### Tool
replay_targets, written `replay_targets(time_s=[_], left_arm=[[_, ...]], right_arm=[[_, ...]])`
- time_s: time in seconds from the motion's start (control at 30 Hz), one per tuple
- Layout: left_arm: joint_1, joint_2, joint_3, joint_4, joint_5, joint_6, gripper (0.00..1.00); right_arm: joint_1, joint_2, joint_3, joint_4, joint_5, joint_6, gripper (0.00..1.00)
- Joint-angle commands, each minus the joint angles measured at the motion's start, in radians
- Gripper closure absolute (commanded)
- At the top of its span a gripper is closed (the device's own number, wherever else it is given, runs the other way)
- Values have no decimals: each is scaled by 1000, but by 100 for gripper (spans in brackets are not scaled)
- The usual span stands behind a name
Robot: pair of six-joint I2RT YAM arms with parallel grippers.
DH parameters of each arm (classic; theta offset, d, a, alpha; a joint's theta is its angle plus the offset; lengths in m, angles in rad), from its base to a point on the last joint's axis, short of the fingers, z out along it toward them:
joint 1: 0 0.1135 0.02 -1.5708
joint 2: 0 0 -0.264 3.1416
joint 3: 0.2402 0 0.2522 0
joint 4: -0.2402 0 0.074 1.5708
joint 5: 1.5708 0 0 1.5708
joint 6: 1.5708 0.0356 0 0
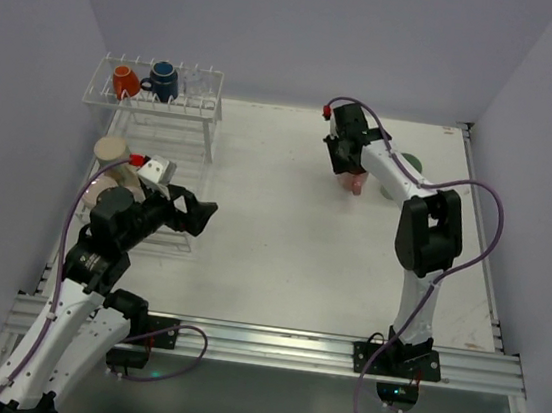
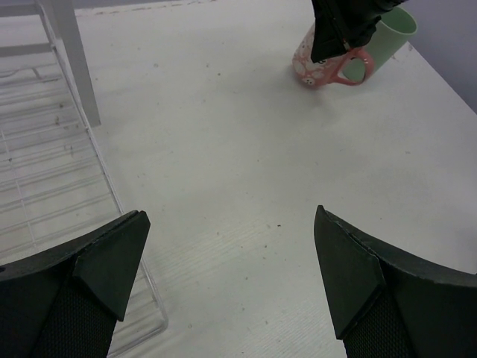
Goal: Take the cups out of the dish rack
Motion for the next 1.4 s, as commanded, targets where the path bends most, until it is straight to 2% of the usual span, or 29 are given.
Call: replay_targets(time_s=[0.0,0.23,0.43,0.5,0.53,0.57,0.6,0.73,0.83,0.87,0.93,1.0,1.07,1.1,1.2,1.37], left_arm=[[5,-10,26,-14,-81,14,0],[13,2,37,-32,-158,13,0],[13,-2,54,-58,-233,7,0],[13,5,69,-65,-252,-3,0],[13,8,80,-69,-277,-9,0],[13,10,103,-71,-302,-19,0],[13,12,117,-69,-311,-24,0],[13,27,205,-81,-423,-42,0],[12,41,241,-126,-573,-76,0],[13,36,241,-135,-662,-93,0],[13,18,220,-152,-759,-110,0],[12,-28,174,-131,-929,-105,0],[13,-47,123,-132,-1038,-118,0],[13,-44,114,-140,-1052,-130,0],[13,25,115,-175,-1075,-170,0],[82,229,166,-278,-1088,-240,0]], right_arm=[[-23,-29,1,57,-8,-52,98],[-49,-53,-51,66,-75,-34,89],[-57,-95,-87,87,-91,-17,74],[-57,-119,-87,86,-78,-3,63],[-57,-130,-87,87,-75,4,55],[-57,-145,-87,87,-78,12,40],[-57,-182,-85,87,-87,27,34],[-56,-292,-102,102,-123,89,17],[-57,-406,-165,142,-153,129,6],[-56,-437,-188,155,-160,141,4],[-54,-503,-284,208,-218,181,1],[-51,-613,-373,259,-245,227,1],[-42,-725,-519,349,-304,253,1],[-37,-757,-598,378,-321,276,1],[-33,-842,-683,449,-359,284,1],[-33,-876,-685,434,-368,275,1]])
